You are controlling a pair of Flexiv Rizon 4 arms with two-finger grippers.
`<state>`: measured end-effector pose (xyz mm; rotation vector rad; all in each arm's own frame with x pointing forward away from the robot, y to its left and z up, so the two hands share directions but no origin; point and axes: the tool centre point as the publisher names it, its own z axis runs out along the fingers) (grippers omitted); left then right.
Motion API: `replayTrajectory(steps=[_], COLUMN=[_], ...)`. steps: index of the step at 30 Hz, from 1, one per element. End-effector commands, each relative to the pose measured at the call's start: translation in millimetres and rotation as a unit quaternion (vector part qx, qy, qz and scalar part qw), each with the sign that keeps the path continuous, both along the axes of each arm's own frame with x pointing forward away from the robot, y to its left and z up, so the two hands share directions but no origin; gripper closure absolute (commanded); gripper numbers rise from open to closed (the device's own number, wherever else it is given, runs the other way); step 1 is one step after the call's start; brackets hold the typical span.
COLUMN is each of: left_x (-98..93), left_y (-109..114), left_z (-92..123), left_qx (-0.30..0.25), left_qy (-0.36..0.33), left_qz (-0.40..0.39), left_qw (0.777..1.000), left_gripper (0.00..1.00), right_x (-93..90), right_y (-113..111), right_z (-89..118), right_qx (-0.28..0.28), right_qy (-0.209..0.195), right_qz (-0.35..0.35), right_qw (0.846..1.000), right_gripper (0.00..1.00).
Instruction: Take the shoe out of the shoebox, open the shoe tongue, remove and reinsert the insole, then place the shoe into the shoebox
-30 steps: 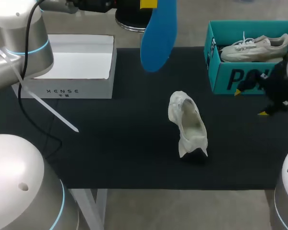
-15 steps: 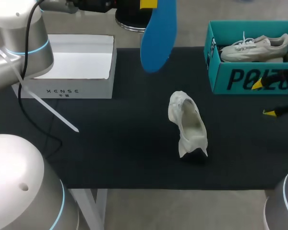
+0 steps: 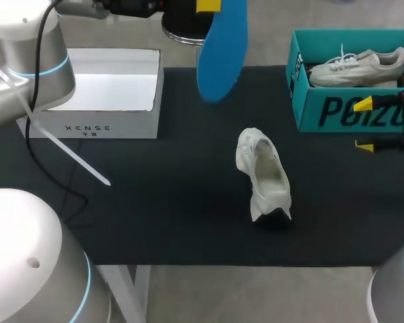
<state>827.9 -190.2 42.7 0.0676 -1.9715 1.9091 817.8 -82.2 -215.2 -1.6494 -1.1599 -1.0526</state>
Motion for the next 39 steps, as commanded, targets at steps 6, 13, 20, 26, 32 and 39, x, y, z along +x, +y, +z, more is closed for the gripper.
replayTrajectory(steps=[6,13,20,26,32,39], left_x=[0.6,0.6,0.6,0.6,0.6,0.6], left_y=[-1,-1,-1,-1,-1,-1], left_z=[0,0,0,0,0,0], left_qx=[0.001,0.001,0.001,0.001,0.001,0.001], left_qy=[0.0,0.0,0.0,0.0,0.0,0.0], left_qz=[0.0,0.0,0.0,0.0,0.0,0.0], left_qw=[1.0,1.0,1.0,1.0,1.0,1.0], left_gripper=[1.0,1.0,1.0,1.0,1.0,1.0], right_x=[4.9,0.4,-14.7,-26.1,-30.3,-29.1], right_y=[40,79,118,150,178,202], right_z=[15,21,31,34,26,21], right_qx=[-0.026,0.04,0.086,0.086,0.095,0.101], right_qy=[0.031,0.042,0.043,0.056,0.069,0.076], right_qz=[0.041,0.069,0.089,0.089,0.089,0.095], right_qw=[0.998,0.996,0.991,0.991,0.989,0.987], right_gripper=[0.0,0.0,0.0,0.0,0.0,0.0])
